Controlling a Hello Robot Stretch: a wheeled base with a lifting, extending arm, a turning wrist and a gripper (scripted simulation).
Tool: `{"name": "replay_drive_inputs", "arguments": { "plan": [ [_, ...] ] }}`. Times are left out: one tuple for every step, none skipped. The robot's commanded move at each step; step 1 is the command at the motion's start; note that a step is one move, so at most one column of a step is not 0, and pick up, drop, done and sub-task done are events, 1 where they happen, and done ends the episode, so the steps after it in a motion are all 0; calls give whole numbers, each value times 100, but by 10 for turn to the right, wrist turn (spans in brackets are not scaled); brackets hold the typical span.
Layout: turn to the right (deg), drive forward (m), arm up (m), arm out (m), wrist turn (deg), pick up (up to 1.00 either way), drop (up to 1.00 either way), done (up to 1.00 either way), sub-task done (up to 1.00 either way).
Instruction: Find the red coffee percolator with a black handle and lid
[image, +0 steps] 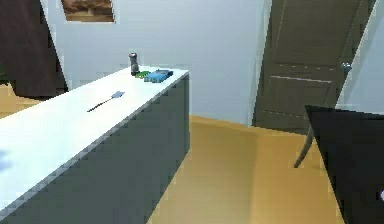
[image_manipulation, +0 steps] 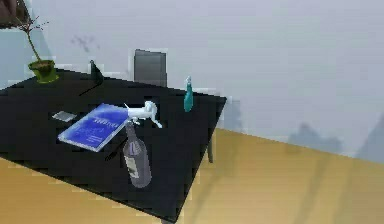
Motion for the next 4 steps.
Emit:
{"name": "replay_drive_inputs", "arguments": {
  "plan": [
    [90, 0, 0, 0, 0, 0, 0, 0, 0],
    [0, 100, 0, 0, 0, 0, 0, 0, 0],
    [30, 0, 0, 0, 0, 0, 0, 0, 0],
    [0, 80, 0, 0, 0, 0, 0, 0, 0]
  ]
}}
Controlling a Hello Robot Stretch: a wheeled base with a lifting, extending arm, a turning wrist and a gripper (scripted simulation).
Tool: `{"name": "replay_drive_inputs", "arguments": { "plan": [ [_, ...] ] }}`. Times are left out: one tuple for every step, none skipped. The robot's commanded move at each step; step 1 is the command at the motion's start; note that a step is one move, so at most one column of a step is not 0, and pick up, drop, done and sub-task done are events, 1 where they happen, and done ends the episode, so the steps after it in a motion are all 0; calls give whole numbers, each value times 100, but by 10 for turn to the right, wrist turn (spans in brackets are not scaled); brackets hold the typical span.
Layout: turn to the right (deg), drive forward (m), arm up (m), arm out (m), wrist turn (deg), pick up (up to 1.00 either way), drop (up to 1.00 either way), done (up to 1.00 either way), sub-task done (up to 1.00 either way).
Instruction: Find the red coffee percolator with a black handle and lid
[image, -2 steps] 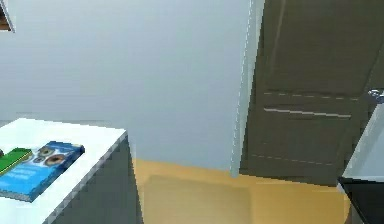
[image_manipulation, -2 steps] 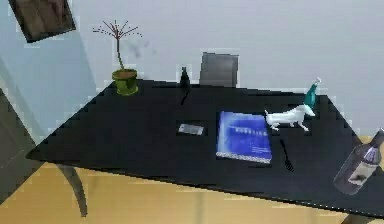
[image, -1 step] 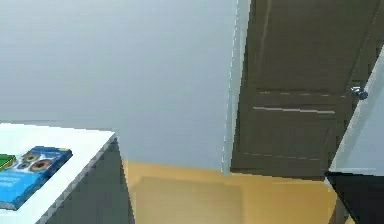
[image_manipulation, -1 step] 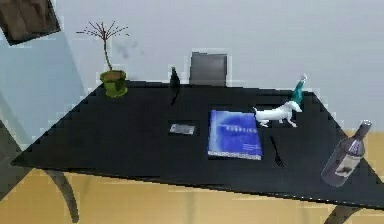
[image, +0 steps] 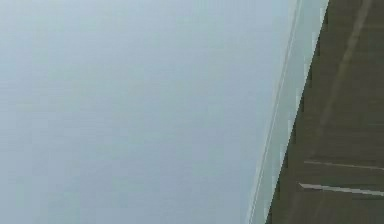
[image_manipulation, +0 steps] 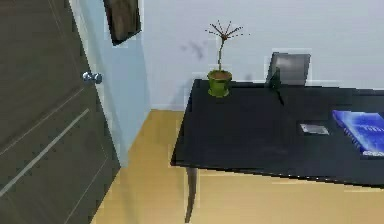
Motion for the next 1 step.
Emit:
{"name": "replay_drive_inputs", "arguments": {
  "plan": [
    [-330, 0, 0, 0, 0, 0, 0, 0, 0]
  ]
}}
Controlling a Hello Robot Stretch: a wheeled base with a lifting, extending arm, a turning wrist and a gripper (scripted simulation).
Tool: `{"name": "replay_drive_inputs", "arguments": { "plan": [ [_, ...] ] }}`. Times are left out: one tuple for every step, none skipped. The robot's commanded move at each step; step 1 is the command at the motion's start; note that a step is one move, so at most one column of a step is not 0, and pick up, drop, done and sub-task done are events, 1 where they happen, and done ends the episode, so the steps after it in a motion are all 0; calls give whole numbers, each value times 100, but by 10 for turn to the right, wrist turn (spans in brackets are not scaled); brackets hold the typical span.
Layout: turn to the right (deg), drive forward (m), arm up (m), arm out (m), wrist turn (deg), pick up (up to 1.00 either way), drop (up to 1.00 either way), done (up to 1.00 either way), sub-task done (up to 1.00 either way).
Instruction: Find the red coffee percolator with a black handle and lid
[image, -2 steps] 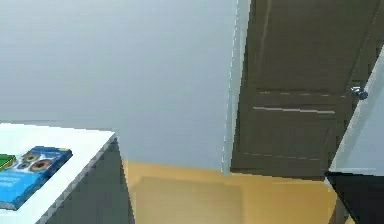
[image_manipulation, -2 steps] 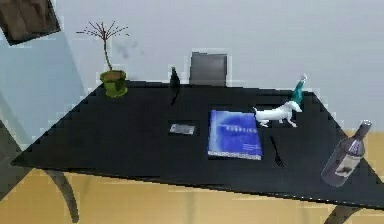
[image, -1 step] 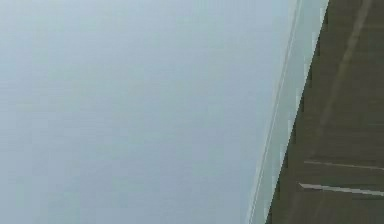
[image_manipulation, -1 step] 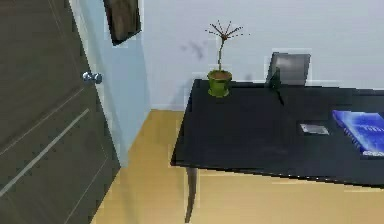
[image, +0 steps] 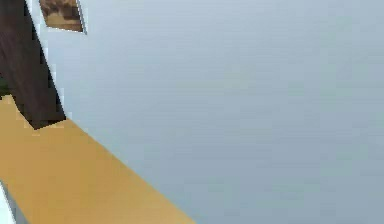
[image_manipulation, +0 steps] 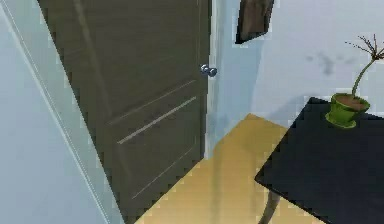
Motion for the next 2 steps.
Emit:
{"name": "replay_drive_inputs", "arguments": {
  "plan": [
    [0, 40, 0, 0, 0, 0, 0, 0, 0],
    [-450, 0, 0, 0, 0, 0, 0, 0, 0]
  ]
}}
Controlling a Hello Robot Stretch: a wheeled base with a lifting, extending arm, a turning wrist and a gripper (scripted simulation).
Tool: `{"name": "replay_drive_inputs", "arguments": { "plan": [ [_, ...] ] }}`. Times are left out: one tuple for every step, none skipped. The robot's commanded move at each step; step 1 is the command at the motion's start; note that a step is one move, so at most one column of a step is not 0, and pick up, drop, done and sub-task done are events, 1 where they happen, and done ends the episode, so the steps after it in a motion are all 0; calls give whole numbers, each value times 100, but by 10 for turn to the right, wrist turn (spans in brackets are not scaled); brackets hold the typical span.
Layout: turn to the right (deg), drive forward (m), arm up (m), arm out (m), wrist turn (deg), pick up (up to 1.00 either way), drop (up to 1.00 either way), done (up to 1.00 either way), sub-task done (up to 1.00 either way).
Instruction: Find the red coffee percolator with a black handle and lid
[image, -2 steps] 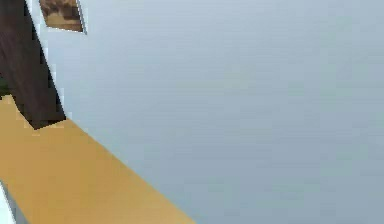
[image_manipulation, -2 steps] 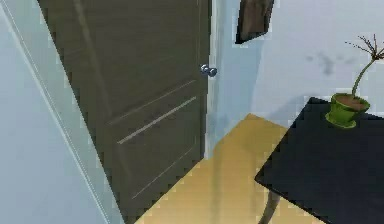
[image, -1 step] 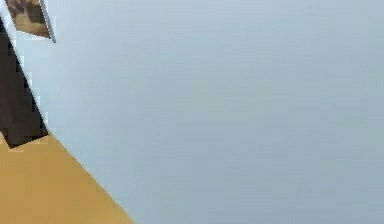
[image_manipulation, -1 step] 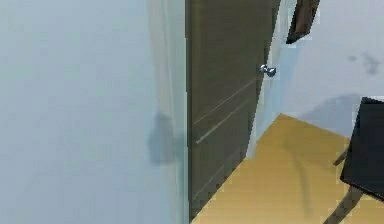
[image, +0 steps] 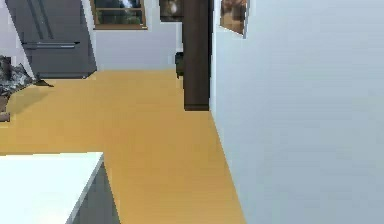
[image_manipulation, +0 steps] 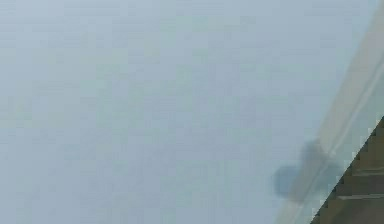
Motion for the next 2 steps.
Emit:
{"name": "replay_drive_inputs", "arguments": {
  "plan": [
    [0, 75, 0, 0, 0, 0, 0, 0, 0],
    [-300, 0, 0, 0, 0, 0, 0, 0, 0]
  ]
}}
